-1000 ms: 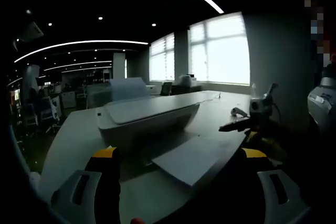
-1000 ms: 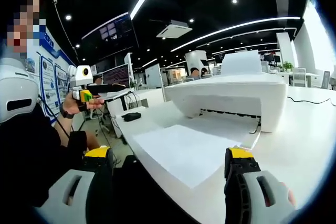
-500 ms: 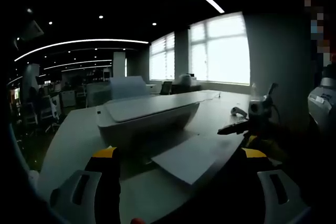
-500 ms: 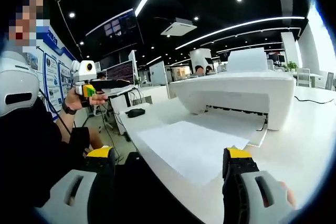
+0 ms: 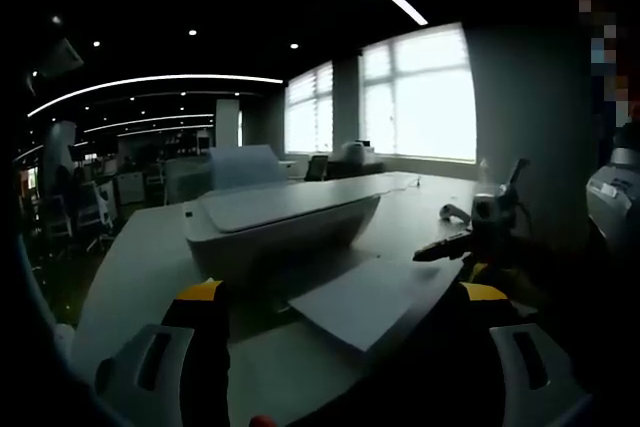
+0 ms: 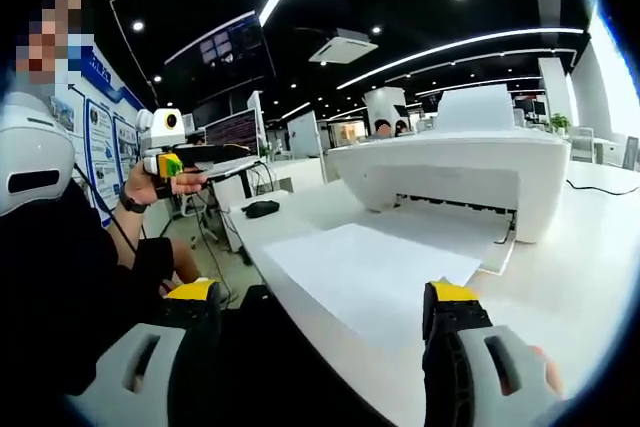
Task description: Remove the paper from the printer output slot and place it on top of the printer
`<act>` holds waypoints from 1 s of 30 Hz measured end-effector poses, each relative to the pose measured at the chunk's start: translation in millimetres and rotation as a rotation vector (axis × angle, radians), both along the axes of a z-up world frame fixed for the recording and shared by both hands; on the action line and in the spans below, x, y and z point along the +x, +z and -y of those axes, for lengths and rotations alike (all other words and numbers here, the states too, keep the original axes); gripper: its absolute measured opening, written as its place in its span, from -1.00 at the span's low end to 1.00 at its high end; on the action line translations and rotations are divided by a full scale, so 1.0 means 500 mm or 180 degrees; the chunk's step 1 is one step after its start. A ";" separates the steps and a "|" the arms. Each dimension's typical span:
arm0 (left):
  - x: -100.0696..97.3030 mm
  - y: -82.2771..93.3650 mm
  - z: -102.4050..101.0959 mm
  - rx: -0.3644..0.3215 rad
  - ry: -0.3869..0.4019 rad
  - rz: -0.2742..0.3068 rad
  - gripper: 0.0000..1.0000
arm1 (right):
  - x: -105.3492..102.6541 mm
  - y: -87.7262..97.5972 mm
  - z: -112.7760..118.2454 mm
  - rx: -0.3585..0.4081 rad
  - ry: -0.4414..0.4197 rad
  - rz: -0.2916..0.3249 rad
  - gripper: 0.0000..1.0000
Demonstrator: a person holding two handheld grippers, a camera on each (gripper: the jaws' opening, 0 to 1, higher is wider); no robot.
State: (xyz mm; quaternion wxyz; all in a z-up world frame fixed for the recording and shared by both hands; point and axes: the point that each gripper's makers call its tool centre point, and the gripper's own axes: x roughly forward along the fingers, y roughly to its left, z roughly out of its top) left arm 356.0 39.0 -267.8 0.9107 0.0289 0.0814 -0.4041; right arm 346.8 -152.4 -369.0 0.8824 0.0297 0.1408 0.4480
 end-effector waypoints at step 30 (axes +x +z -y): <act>-0.007 0.010 0.008 -0.0083 -0.0067 -0.0007 0.90 | 0.015 -0.011 -0.011 -0.0192 -0.0039 0.0081 0.50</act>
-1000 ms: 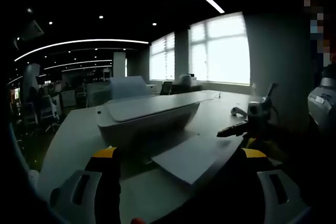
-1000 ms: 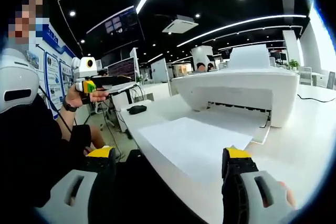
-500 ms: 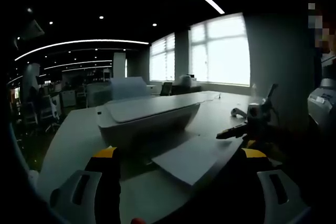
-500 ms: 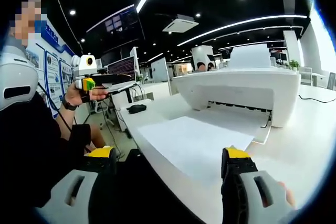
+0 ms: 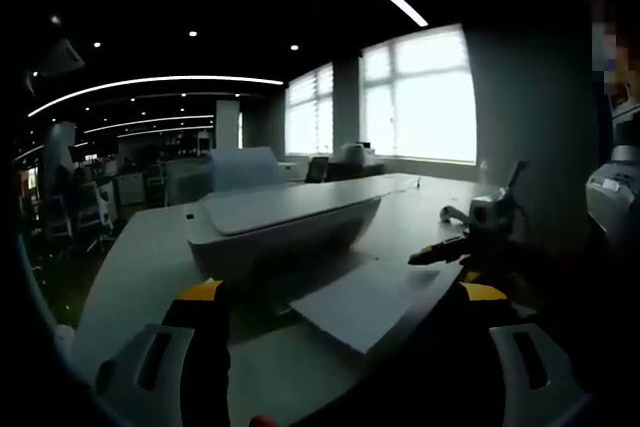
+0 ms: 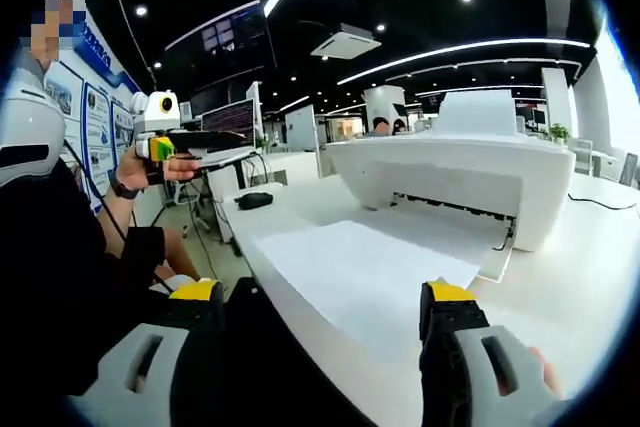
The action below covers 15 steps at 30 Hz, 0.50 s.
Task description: Remove the paper from the printer output slot and place it on top of the printer
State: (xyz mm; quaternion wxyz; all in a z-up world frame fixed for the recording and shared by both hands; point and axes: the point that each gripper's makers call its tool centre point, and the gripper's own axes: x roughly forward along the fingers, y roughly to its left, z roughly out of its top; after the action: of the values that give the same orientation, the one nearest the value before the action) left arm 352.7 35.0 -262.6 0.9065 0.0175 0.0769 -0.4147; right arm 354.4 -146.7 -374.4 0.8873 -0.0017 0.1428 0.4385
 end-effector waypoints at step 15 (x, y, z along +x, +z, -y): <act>-0.004 0.003 0.009 -0.0074 -0.0088 -0.0034 0.88 | 0.012 0.001 0.008 -0.0161 -0.0105 0.0148 0.36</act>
State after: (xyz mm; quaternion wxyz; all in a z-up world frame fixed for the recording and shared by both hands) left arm 350.8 30.6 -261.3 0.9005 0.0057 0.0767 -0.4281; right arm 360.4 -150.5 -373.7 0.8972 -0.0320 0.1332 0.4198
